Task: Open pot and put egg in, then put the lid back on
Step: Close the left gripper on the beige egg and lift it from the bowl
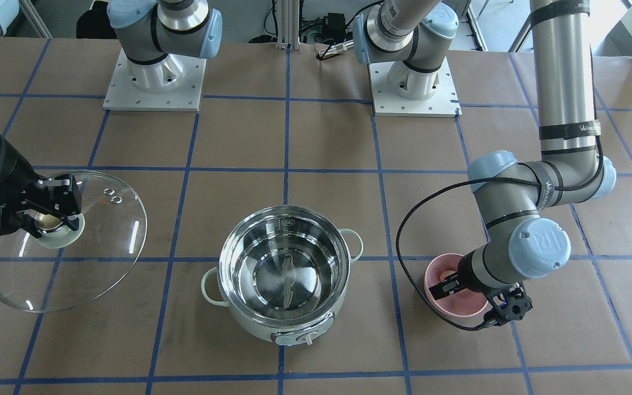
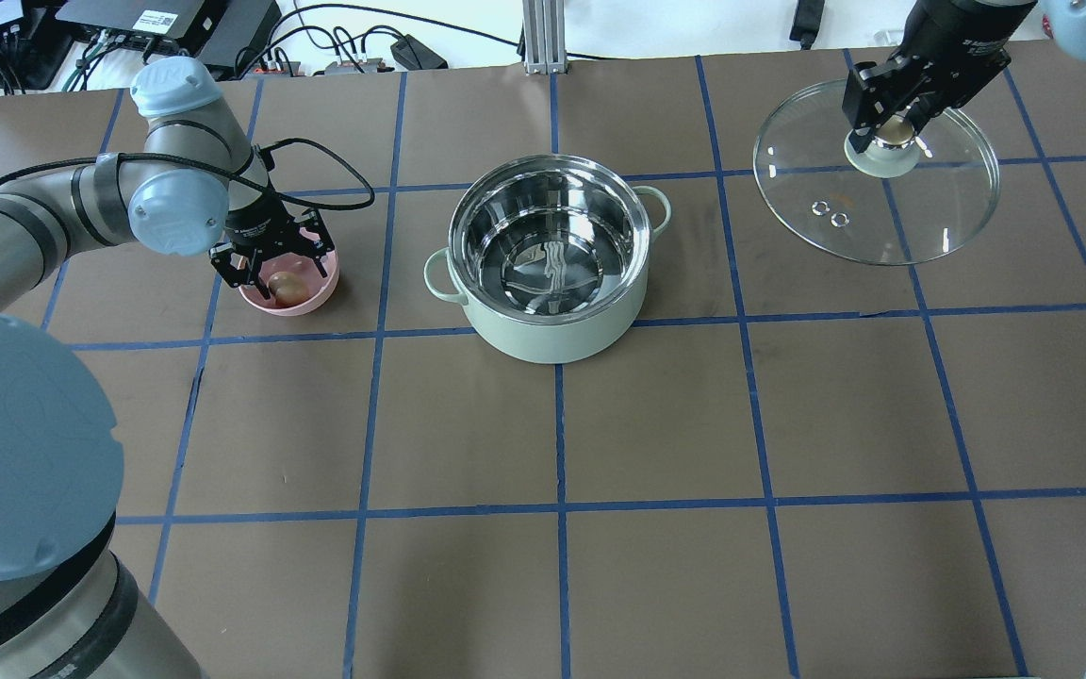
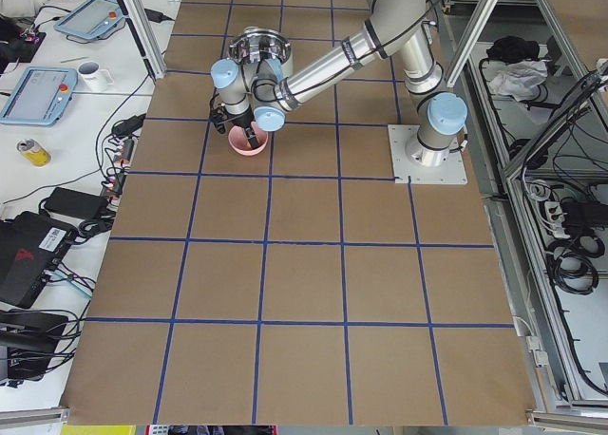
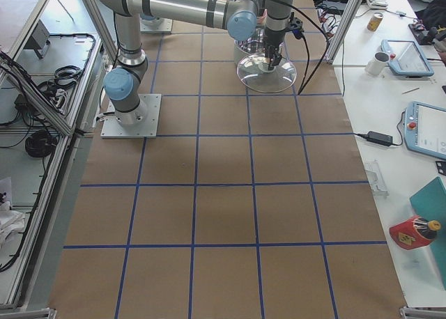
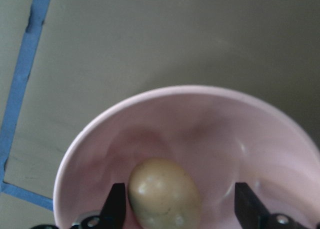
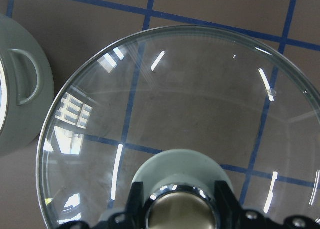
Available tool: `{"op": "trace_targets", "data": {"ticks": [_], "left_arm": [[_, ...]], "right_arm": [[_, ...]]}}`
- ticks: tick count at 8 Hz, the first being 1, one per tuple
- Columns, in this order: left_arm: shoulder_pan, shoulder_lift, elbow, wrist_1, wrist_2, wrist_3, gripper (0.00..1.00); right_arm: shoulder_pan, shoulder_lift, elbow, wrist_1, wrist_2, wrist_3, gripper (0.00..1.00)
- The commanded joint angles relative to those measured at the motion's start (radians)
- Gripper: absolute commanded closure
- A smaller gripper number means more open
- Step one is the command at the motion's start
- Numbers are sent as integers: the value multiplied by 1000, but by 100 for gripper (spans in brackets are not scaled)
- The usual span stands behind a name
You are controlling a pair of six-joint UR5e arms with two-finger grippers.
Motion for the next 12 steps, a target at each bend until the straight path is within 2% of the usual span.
{"op": "trace_targets", "data": {"ticks": [1,3,5,8,10,12], "left_arm": [[0,-3,2,4,2,0,42],[0,-3,2,4,2,-1,54],[0,-3,2,4,2,-1,71],[0,31,14,1,5,-4,72],[-2,130,17,-10,48,-6,72],[-21,244,24,-88,50,5,75]], "right_arm": [[-1,1,6,-5,0,-9,100],[-1,1,15,-6,0,-23,100],[-2,1,20,-6,2,-35,100],[-2,-1,24,-11,-1,-37,100],[-2,1,26,-11,0,-37,100],[-2,1,29,-11,0,-43,100]]}}
